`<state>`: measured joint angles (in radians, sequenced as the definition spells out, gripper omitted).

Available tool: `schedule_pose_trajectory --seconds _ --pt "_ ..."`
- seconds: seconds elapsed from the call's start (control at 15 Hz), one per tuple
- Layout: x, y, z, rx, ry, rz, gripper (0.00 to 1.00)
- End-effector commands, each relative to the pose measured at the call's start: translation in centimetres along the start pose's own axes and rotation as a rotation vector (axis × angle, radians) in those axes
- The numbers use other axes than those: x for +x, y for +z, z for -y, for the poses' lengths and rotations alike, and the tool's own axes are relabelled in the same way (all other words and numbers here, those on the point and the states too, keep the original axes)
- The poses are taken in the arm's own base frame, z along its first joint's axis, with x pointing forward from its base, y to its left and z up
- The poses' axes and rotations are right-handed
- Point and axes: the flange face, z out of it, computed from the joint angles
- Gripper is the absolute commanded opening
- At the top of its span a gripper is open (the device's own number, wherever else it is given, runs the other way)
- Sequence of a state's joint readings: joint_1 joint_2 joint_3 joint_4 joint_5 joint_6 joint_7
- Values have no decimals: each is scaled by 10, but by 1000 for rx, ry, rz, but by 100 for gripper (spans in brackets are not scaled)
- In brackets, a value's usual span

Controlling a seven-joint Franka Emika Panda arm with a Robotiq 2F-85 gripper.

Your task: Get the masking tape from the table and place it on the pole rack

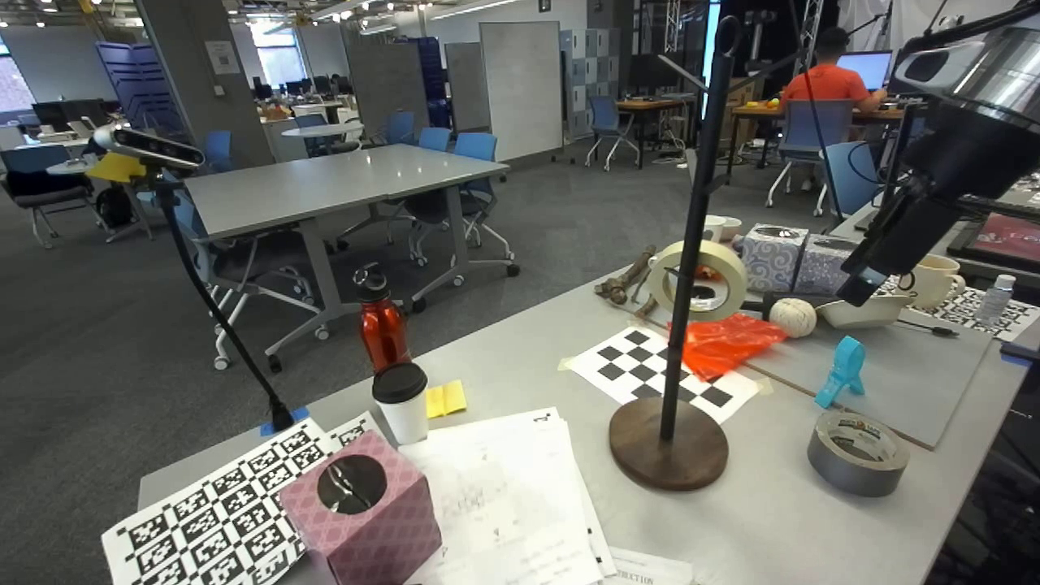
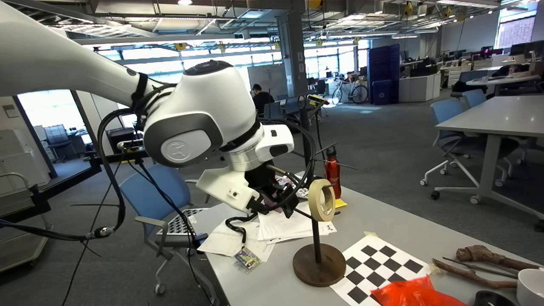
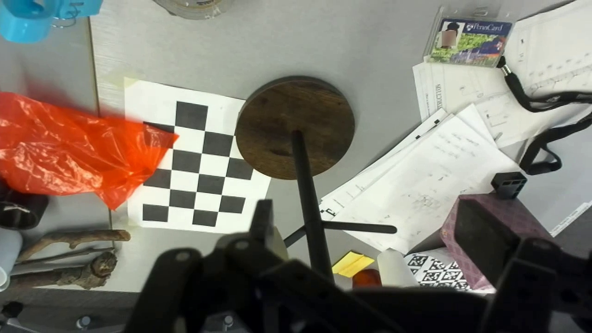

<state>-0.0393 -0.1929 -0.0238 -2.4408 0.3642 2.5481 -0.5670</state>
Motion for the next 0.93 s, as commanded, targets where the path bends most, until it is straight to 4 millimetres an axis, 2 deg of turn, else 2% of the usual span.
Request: schedule_pose_trajectory --seconds 0.0,0.2,0.87 --pt "-2 -1 4 2 -5 2 100" --pt "-8 -3 11 7 -15 1 100" --pt "-10 -4 11 7 -12 1 100"
